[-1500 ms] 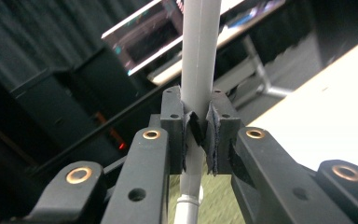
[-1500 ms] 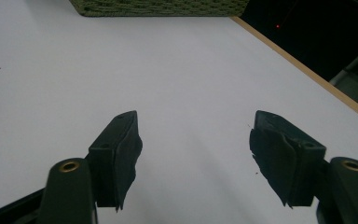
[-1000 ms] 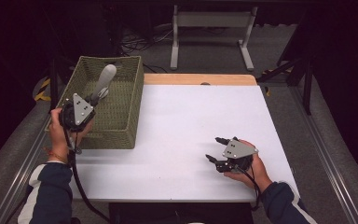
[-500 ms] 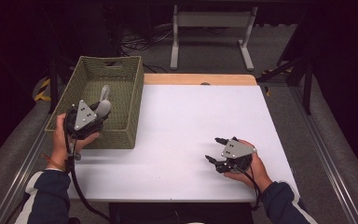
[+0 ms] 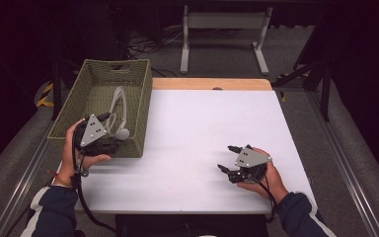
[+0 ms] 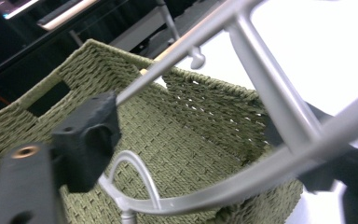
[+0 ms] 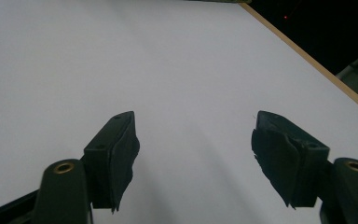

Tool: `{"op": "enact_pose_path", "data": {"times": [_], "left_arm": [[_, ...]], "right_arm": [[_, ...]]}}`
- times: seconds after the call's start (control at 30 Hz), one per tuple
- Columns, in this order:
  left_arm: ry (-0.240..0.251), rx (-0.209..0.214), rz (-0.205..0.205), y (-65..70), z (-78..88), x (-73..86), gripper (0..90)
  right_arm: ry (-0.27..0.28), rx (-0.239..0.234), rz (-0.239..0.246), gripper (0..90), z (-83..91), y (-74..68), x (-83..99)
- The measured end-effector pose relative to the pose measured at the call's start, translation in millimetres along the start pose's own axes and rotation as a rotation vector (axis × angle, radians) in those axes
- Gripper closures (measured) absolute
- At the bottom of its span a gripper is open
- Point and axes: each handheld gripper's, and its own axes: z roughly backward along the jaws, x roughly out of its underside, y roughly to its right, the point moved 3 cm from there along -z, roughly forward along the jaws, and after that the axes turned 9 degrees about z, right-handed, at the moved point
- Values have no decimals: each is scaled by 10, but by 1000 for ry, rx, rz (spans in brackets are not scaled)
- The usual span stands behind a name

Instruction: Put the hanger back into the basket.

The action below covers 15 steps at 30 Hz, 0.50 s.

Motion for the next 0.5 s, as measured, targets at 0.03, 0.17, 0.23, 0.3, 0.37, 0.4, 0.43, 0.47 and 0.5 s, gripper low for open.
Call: {"op": "enact_pose_path", "data": {"times": [0.03,0.17,0.23,0.3,0.37,0.4,0.43,0.47,0.5], "left_arm": [[14,10,14,24,20,1,134],[19,27,27,96,54,13,75],[20,47,16,172,86,17,54],[40,60,8,213,111,13,46],[33,56,-8,276,123,18,36],[27,63,-15,297,128,17,45],[23,58,-19,317,130,19,46],[32,64,-13,338,142,22,43],[36,67,-12,344,146,23,47]], "right_arm": [[-1,2,-2,307,1,2,0],[4,2,-13,305,6,9,2],[6,5,-15,301,10,16,1],[9,8,-19,299,15,19,-4],[11,4,-23,297,19,17,-6],[12,5,-24,296,20,17,-7],[14,6,-25,288,21,18,-9],[13,7,-24,287,22,20,-9],[12,8,-26,287,24,19,-10]]}}
